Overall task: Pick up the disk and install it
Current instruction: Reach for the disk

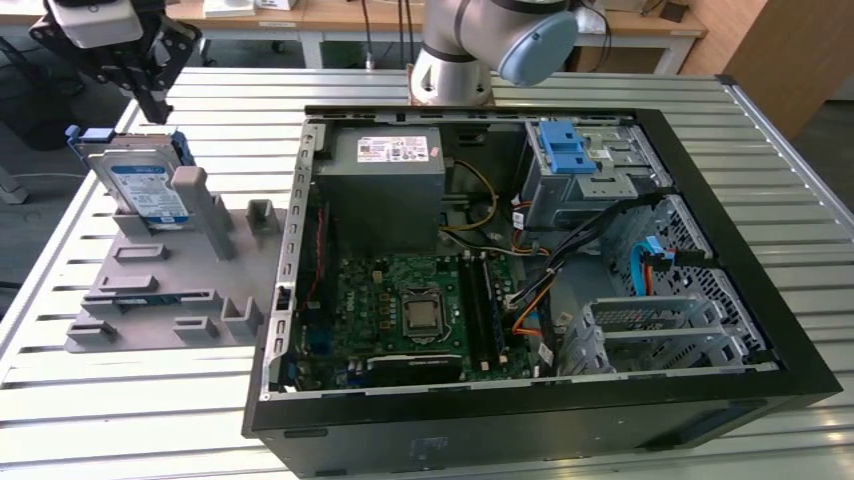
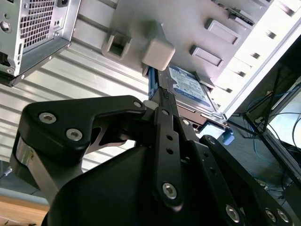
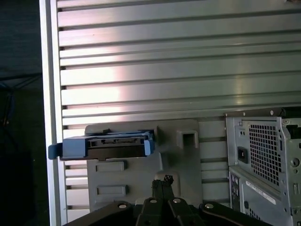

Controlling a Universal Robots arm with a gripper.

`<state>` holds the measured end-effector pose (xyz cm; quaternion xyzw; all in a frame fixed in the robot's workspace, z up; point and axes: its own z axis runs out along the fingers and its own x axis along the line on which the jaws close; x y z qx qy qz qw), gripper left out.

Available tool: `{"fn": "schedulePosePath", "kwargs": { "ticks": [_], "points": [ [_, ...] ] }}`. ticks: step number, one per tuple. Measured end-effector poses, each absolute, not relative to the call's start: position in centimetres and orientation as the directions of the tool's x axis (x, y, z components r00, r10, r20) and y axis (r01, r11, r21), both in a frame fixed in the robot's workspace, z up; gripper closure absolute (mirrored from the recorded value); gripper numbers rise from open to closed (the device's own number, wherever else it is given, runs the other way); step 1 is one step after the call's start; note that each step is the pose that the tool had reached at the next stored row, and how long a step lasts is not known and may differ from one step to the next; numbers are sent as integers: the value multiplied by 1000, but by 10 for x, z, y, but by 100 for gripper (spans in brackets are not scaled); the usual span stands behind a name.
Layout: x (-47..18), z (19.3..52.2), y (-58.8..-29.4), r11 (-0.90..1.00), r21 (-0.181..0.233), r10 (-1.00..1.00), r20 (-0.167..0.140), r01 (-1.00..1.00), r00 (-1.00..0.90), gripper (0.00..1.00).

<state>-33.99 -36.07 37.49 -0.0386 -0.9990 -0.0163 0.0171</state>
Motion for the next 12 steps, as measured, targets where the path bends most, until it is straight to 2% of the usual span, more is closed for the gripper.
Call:
{"fn": "schedulePosePath", "kwargs": {
  "ticks": [12],
  "points": [
    [-368, 370, -358, 996, 31, 77, 35, 78, -996, 89]
  ]
}}
